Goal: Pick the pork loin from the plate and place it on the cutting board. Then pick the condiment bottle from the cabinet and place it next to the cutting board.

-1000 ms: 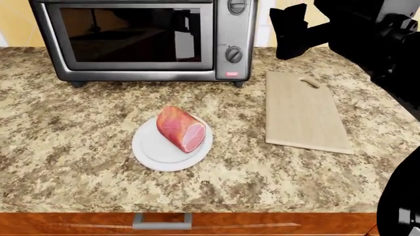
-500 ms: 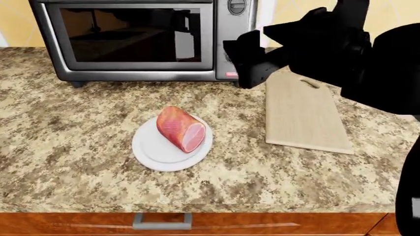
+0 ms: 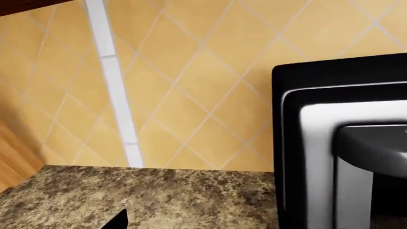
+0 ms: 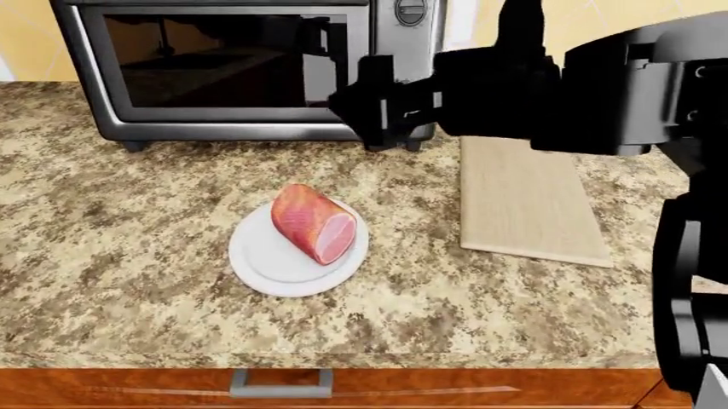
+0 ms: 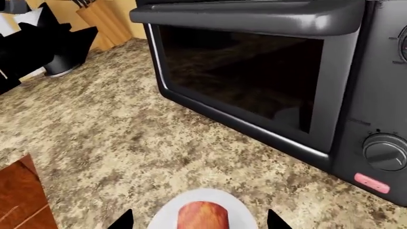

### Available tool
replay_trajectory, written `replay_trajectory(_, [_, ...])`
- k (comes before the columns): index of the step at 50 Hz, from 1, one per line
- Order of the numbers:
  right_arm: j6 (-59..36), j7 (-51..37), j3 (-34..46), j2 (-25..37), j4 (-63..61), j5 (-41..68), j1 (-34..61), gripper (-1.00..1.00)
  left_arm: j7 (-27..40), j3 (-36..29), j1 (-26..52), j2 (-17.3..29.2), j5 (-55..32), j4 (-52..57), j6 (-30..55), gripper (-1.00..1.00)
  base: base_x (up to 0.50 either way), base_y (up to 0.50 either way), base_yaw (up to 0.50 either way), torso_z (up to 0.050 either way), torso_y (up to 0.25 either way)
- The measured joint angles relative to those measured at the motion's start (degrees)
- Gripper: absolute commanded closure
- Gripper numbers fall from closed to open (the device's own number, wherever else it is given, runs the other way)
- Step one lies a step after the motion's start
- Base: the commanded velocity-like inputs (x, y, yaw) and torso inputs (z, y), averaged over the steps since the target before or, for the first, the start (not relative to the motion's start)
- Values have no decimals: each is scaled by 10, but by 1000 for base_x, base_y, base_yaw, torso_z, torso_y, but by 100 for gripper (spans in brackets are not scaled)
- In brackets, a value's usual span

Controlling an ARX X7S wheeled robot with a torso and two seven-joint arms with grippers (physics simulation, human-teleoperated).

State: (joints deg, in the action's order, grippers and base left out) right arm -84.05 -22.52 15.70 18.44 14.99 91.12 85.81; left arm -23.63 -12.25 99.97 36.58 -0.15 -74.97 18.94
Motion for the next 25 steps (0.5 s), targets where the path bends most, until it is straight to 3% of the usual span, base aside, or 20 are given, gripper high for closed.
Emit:
replay_trajectory(8, [2, 32, 29, -11, 44, -10, 17, -100, -25, 0, -15, 4, -4, 32, 6, -100, 0, 0, 0, 0, 0])
replay_trajectory(25, [8, 79, 69, -20, 87, -23, 38, -100, -70, 76, -213, 50, -100, 436, 233, -100, 0, 0, 0, 0, 0])
